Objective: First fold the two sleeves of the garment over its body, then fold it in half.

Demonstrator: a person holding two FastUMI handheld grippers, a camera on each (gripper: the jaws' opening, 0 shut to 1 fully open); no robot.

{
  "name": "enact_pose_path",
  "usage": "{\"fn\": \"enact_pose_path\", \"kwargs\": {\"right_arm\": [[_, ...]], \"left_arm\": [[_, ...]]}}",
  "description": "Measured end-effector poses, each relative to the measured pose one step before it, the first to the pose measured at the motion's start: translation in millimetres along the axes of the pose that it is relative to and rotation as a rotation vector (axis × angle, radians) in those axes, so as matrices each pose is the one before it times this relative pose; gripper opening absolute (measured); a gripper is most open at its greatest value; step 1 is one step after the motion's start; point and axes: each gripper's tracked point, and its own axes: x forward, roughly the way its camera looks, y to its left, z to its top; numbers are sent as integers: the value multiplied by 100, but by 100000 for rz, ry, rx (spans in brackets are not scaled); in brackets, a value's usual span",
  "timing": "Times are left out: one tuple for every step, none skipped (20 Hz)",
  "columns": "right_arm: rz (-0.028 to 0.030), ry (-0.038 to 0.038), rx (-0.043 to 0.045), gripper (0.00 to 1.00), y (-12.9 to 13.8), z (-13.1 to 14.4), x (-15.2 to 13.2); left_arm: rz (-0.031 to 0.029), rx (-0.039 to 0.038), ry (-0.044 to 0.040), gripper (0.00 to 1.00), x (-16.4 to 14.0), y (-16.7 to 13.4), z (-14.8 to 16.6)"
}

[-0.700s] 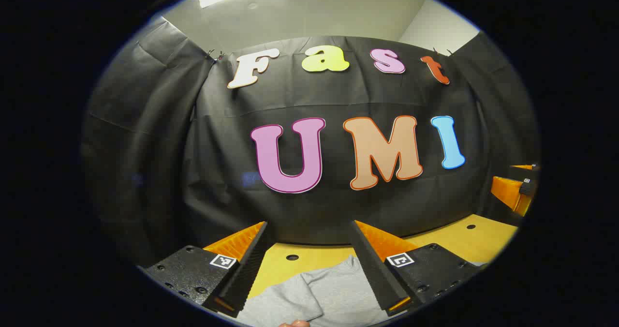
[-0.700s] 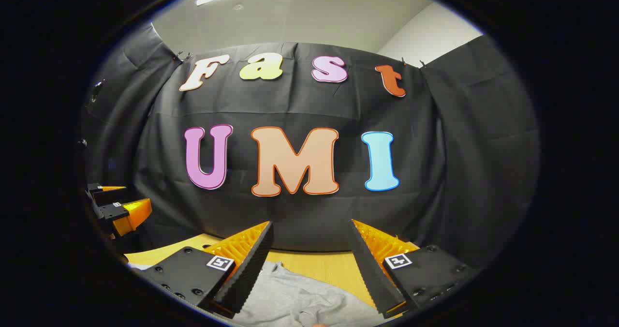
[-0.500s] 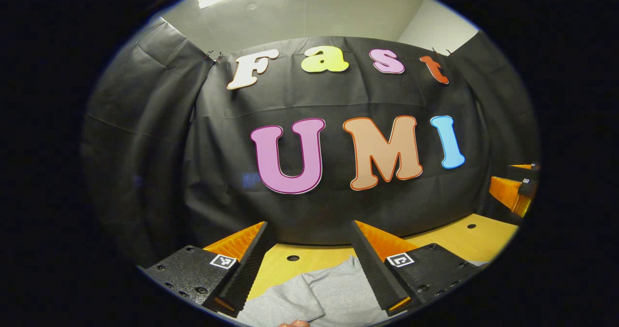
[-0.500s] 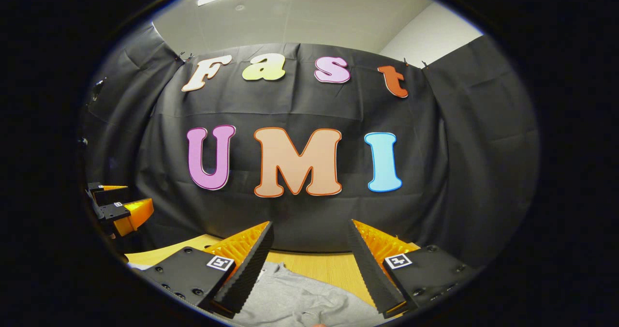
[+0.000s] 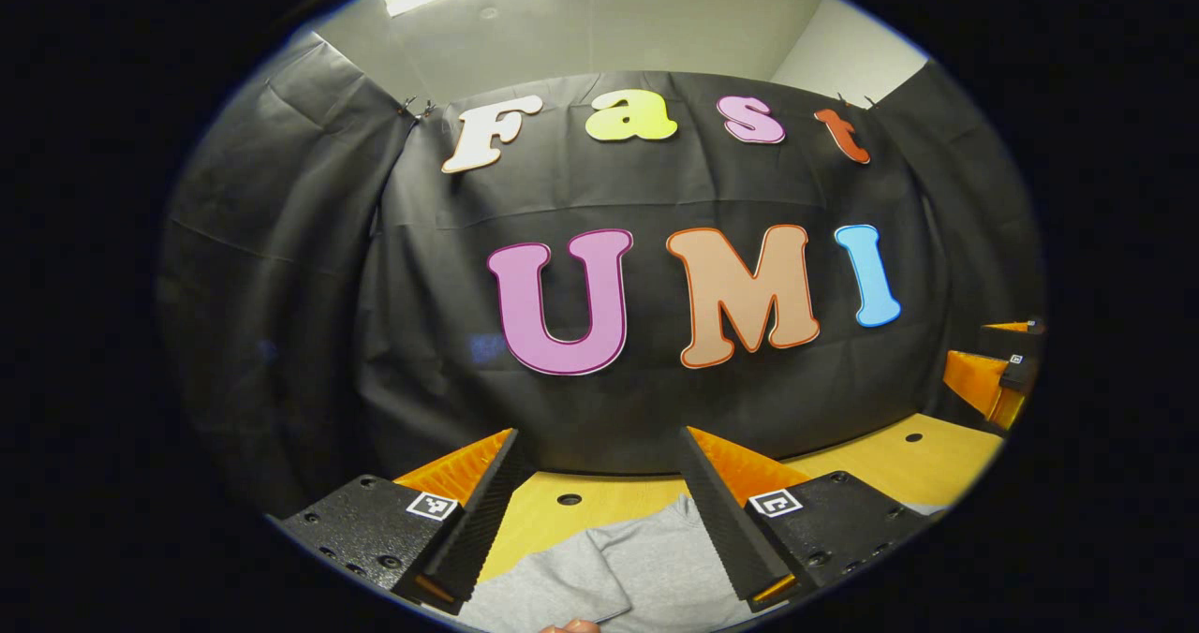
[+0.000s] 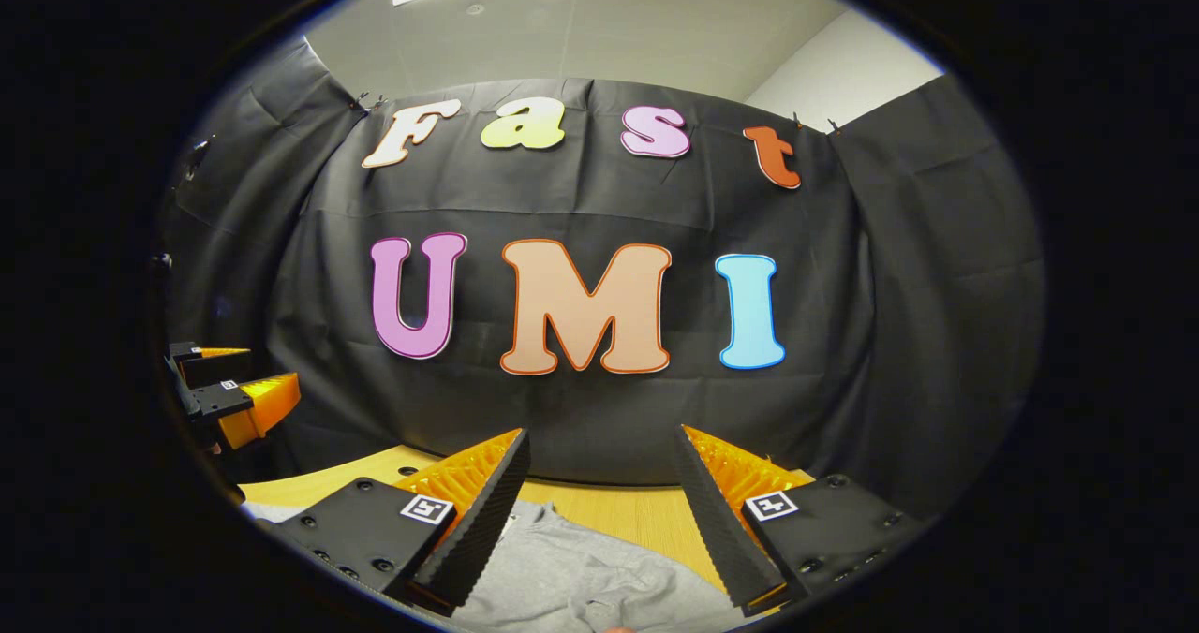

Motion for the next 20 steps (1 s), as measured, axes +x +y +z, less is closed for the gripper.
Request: {"fn": "enact_pose_path", "kwargs": {"right_arm": [[20,305,-95,97,77,-18,51],[61,79,-94,97,-5,-125,-100],[-97,-98,-164,97,4,79,-20],[-39,-168,-81,97,-80,21,-117],[-73,-55,-146,97,1,58,-29],[65,162,-245,97,-46,-58,113],[552,430,-237,97,-14,-82,-67],[1194,412,-49,97,75,-160,-154],[1153,749,-860,98,-14,-144,-95],[864,934,-1639,97,-310,-407,-87],[409,965,-2017,97,-330,-293,-181],[-33,1052,-1921,97,-518,-419,-250],[-173,1298,-1767,97,-584,-541,-266],[-559,1460,-1589,97,-594,-659,-358],[-1318,1418,-1187,97,-748,-518,-399],[-1738,1075,-590,97,-958,-610,-431],[-1390,1583,-363,97,-877,-633,-320],[-1406,2113,-336,97,-824,-900,-251],[-1265,2039,-336,97,-871,-734,-342],[-1268,1904,-518,97,-954,-789,-376]], "left_arm": [[237,7,69,96,8,54,-123],[144,1,57,96,27,98,-54],[97,-53,65,96,20,31,-116],[95,-68,60,96,9,19,13],[-24,-95,-14,96,-17,-4,-100],[-129,-77,-39,96,8,-29,-9],[-274,-95,-142,96,28,-58,36],[-344,-15,105,96,-28,-48,-35],[-294,-82,65,96,-77,-51,-32],[-492,-216,21,96,-2,-166,-113],[-434,-184,109,96,10,-237,-43],[-484,-107,282,96,101,-253,-228],[-454,142,259,96,18,-160,-54],[-321,359,74,96,146,-139,-49],[-666,395,23,96,92,-257,40],[-850,262,30,96,149,-354,-20],[-931,224,244,96,227,-432,-5],[-721,200,148,96,223,-320,-41],[-732,-25,170,96,188,-381,103],[-849,-238,-179,96,190,-480,52]]}}
